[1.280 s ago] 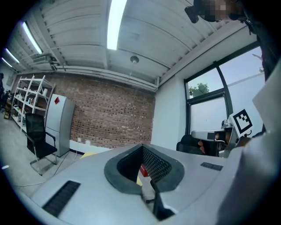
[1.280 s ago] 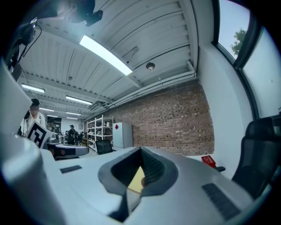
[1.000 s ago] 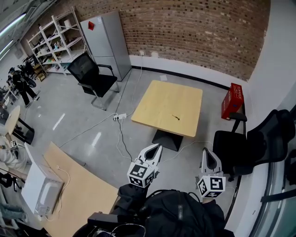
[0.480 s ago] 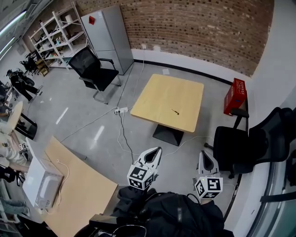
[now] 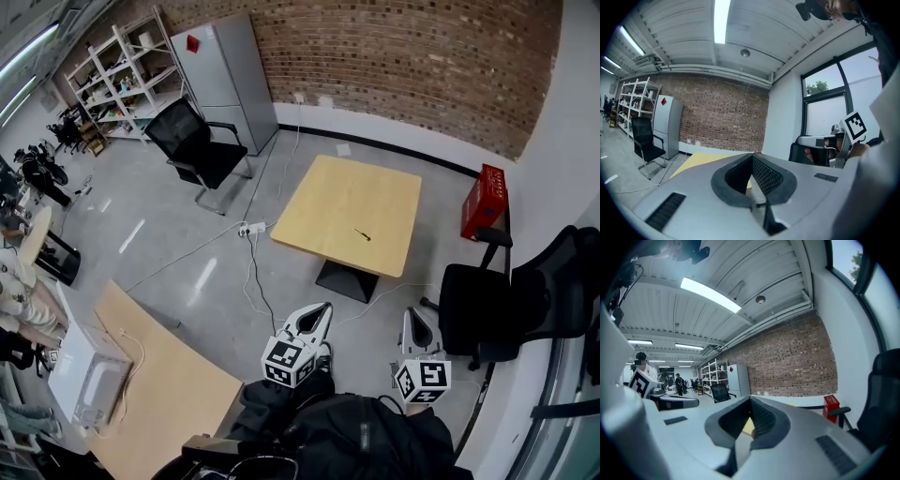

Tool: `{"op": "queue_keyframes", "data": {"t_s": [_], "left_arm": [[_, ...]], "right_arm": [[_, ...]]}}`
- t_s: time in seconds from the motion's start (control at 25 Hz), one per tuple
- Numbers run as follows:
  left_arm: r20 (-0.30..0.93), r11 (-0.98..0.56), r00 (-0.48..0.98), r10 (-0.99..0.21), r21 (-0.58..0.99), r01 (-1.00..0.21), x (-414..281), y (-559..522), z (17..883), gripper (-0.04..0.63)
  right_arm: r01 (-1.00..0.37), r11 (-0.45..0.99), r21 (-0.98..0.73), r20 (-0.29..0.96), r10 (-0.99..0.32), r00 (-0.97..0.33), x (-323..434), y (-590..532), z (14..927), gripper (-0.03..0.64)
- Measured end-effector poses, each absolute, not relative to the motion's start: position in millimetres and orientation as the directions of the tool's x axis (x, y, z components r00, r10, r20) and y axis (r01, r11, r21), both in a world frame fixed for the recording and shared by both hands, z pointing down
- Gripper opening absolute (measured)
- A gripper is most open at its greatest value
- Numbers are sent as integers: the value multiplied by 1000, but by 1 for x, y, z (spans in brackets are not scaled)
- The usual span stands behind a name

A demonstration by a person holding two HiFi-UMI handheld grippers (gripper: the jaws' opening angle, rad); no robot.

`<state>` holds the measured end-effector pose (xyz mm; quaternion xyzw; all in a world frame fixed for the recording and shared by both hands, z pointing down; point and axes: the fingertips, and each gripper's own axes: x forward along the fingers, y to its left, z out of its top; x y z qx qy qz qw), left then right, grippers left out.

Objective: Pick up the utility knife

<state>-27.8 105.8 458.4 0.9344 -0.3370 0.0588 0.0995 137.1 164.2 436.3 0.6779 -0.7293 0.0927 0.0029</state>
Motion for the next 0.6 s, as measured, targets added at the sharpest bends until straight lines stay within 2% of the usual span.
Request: {"op": "queue_keyframes", "data": {"t_s": [0.6], "left_arm": [[143, -797, 810, -568, 152, -585, -6, -61, 445, 2]], "right_arm": [[-993, 16, -115, 95, -995, -27, 146, 12, 420, 3]]}}
